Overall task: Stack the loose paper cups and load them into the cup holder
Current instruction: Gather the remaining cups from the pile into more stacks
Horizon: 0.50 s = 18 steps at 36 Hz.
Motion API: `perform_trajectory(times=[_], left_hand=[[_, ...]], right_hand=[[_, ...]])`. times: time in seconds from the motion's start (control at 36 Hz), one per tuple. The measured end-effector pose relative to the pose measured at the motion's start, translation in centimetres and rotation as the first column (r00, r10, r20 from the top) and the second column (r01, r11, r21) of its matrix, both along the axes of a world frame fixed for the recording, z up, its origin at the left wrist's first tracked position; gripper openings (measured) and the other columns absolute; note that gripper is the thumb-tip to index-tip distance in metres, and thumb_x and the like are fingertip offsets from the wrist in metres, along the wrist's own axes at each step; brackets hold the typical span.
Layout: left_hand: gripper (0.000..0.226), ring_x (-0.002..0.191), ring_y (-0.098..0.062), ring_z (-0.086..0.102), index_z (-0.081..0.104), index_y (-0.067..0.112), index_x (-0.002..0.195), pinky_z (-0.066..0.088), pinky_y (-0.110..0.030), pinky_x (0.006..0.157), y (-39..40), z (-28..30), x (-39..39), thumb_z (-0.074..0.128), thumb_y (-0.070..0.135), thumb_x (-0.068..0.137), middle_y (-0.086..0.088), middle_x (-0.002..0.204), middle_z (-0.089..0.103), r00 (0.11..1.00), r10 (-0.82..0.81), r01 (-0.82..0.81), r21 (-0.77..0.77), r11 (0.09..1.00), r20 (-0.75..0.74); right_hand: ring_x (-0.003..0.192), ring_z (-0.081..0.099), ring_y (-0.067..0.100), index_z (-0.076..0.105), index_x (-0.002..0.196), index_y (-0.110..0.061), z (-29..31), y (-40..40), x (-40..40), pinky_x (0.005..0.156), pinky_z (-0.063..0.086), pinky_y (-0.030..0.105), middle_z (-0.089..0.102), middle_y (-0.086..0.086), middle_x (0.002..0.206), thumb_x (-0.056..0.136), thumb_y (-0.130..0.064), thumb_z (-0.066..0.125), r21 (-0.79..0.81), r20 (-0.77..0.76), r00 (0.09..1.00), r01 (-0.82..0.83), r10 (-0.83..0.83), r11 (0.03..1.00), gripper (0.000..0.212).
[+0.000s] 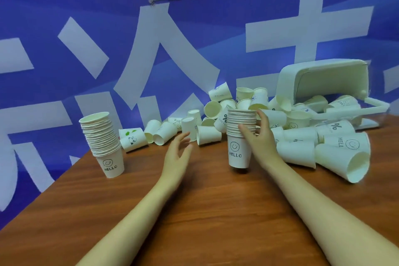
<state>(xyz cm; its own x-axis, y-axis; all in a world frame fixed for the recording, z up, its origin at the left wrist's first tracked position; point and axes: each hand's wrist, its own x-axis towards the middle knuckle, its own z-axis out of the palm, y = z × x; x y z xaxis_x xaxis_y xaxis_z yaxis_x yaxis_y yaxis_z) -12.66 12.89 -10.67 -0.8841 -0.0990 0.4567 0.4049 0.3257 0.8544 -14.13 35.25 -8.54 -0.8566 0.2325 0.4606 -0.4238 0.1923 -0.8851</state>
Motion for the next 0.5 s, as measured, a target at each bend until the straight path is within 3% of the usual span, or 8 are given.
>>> perform_trajectory(times=[0.06,0.11,0.22,0.31,0.39,0.5], left_hand=[[0.037,0.115,-0.004,0.055,0.053,0.020,0.133,0.044,-0.029,0.101,0.1,0.6,-1.4,0.056,0.016,0.096,0.004,0.128,0.059,1.000,0.027,-0.026,-0.040,0.999,0.015],[0.039,0.117,-0.009,0.052,0.050,0.019,0.135,0.038,-0.023,0.094,0.3,1.5,-3.1,0.056,0.019,0.096,0.002,0.132,0.055,0.997,0.053,-0.048,-0.078,0.996,0.056],[0.054,0.124,-0.017,0.047,0.041,0.016,0.142,0.038,-0.028,0.098,1.2,2.2,-7.0,0.061,0.027,0.093,-0.005,0.139,0.047,0.991,0.067,-0.033,-0.267,0.963,0.119],[0.056,0.129,-0.019,0.045,0.043,0.018,0.141,0.039,-0.039,0.107,1.8,2.2,-9.4,0.064,0.029,0.090,-0.003,0.143,0.046,0.997,0.052,-0.024,-0.443,0.896,0.052],[0.054,0.128,-0.017,0.045,0.046,0.026,0.139,0.039,-0.038,0.105,2.0,2.4,-11.5,0.063,0.031,0.088,-0.001,0.140,0.048,1.000,-0.001,-0.009,-0.598,0.802,-0.017],[0.067,0.133,-0.020,0.039,0.040,0.030,0.143,0.037,-0.040,0.107,1.3,2.1,-13.9,0.065,0.046,0.083,0.000,0.143,0.044,0.995,0.019,0.065,-0.788,0.612,0.098]], right_hand=[[0.106,0.061,0.010,0.035,0.143,-0.027,-0.2,1.1,-0.3,0.096,0.048,0.037,0.059,-0.008,0.120,0.077,-0.042,0.067,-0.009,0.021,0.998,0.064,-0.064,0.998,0.075],[0.111,0.060,0.011,0.035,0.144,-0.027,-0.6,1.7,-0.5,0.100,0.048,0.042,0.059,-0.006,0.125,0.079,-0.038,0.067,-0.035,0.023,0.996,0.083,-0.083,0.996,0.074],[0.116,0.058,0.014,0.032,0.146,-0.024,-0.8,2.1,-1.0,0.103,0.046,0.044,0.056,0.001,0.133,0.089,-0.028,0.064,-0.095,0.032,0.996,0.091,-0.089,0.991,0.065],[0.118,0.056,0.012,0.032,0.145,-0.027,-0.8,2.0,-1.2,0.104,0.046,0.042,0.055,-0.003,0.134,0.083,-0.038,0.061,-0.088,0.030,0.996,0.086,-0.084,0.992,0.069],[0.123,0.053,0.011,0.031,0.148,-0.025,-1.0,1.6,-1.4,0.106,0.043,0.038,0.052,-0.004,0.140,0.078,-0.044,0.057,-0.055,0.012,0.996,0.094,-0.093,0.994,0.077],[0.123,0.050,0.006,0.030,0.148,-0.028,-1.5,1.1,-2.1,0.104,0.043,0.031,0.049,-0.009,0.141,0.080,-0.043,0.056,0.008,-0.016,0.996,0.085,-0.084,0.996,0.075]])
